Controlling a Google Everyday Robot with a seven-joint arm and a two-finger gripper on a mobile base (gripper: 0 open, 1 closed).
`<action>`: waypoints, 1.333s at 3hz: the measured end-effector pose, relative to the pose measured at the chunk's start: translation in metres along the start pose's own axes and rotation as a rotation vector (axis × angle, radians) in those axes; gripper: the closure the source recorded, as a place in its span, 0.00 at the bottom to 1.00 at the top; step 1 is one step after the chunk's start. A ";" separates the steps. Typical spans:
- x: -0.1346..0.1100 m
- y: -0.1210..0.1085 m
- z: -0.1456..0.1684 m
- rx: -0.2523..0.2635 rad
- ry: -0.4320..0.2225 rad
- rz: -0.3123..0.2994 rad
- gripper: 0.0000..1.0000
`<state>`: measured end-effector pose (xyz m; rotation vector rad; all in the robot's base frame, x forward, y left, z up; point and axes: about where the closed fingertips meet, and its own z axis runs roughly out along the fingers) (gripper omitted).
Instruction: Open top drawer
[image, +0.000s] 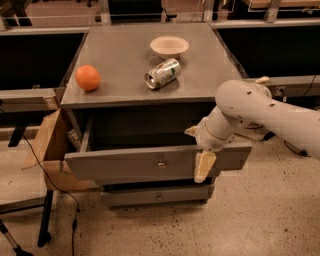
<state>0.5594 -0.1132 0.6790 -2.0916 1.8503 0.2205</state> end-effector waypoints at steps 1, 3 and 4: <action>0.014 0.004 0.010 -0.026 0.018 0.019 0.25; 0.031 0.017 0.008 -0.077 0.060 0.026 0.79; 0.030 0.016 0.006 -0.077 0.060 0.026 0.99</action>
Offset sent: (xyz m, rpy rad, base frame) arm -0.0137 -0.0352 -0.0281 -0.0822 0.0930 -0.0129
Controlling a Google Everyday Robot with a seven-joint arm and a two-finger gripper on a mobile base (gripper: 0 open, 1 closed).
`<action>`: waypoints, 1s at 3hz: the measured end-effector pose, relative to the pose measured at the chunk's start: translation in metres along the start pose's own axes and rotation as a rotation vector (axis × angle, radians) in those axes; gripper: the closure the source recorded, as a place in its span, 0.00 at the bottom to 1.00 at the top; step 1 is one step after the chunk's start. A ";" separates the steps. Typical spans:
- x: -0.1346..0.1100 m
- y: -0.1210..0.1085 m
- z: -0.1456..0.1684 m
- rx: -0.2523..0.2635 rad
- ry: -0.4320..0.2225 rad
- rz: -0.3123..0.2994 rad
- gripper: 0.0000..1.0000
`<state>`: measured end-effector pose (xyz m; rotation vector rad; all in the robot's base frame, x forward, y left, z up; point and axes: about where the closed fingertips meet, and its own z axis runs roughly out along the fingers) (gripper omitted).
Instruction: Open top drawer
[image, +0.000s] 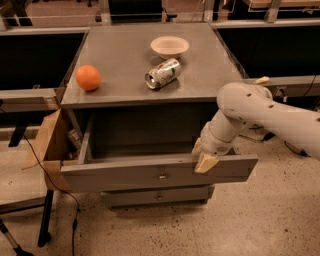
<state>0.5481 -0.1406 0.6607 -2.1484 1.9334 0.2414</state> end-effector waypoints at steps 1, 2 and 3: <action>0.002 0.008 -0.005 -0.014 0.010 -0.008 0.50; 0.003 0.015 -0.008 -0.024 0.015 -0.013 0.24; -0.001 0.030 -0.013 -0.037 0.013 -0.019 0.02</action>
Offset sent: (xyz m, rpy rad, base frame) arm -0.0361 -0.0293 0.0196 -0.0512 0.0560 0.0499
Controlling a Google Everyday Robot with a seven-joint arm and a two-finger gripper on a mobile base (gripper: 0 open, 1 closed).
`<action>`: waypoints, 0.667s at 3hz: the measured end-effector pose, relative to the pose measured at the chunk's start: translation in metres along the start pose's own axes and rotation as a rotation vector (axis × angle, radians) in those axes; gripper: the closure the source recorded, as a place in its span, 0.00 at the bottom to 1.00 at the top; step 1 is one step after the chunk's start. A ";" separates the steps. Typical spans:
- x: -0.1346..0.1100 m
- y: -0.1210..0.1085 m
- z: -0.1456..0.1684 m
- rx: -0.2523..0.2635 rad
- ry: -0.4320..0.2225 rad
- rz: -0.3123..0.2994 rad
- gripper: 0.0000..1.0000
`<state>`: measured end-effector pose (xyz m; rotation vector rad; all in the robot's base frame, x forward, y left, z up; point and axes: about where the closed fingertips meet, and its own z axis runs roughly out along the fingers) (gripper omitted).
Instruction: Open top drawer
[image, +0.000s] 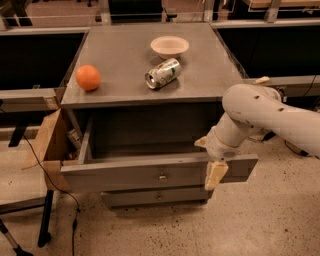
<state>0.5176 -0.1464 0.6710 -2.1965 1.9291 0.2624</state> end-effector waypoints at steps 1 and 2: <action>-0.019 0.013 0.001 0.019 -0.013 0.012 0.00; -0.042 0.016 0.012 0.026 -0.028 0.035 0.01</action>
Offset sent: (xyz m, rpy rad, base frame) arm -0.0244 0.0611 -0.0003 0.0462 -0.0195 -0.0646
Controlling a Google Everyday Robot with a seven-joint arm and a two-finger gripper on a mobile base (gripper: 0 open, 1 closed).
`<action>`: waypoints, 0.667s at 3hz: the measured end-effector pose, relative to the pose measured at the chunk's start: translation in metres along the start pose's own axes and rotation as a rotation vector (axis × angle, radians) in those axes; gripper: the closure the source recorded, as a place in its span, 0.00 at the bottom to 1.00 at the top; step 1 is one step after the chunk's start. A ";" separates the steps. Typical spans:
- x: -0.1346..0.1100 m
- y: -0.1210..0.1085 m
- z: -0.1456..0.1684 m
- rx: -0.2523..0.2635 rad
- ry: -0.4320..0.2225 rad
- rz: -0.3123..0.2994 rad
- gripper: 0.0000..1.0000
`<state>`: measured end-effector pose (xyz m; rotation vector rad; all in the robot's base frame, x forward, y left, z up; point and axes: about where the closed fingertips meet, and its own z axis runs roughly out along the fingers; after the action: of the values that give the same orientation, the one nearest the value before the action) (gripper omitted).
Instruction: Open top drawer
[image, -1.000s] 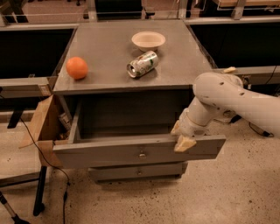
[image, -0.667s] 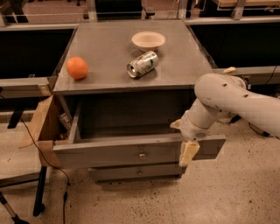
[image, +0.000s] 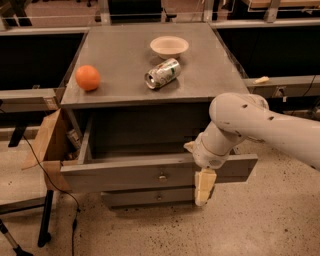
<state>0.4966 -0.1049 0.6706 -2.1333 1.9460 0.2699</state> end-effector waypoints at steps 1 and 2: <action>-0.005 0.002 0.010 -0.026 -0.003 0.009 0.21; -0.001 0.007 0.015 -0.050 -0.005 0.033 0.53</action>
Offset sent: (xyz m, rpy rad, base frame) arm -0.0098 0.0025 -0.0219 0.0044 0.0858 -0.0348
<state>0.4895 -0.1000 0.6563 -2.1304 1.9935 0.3336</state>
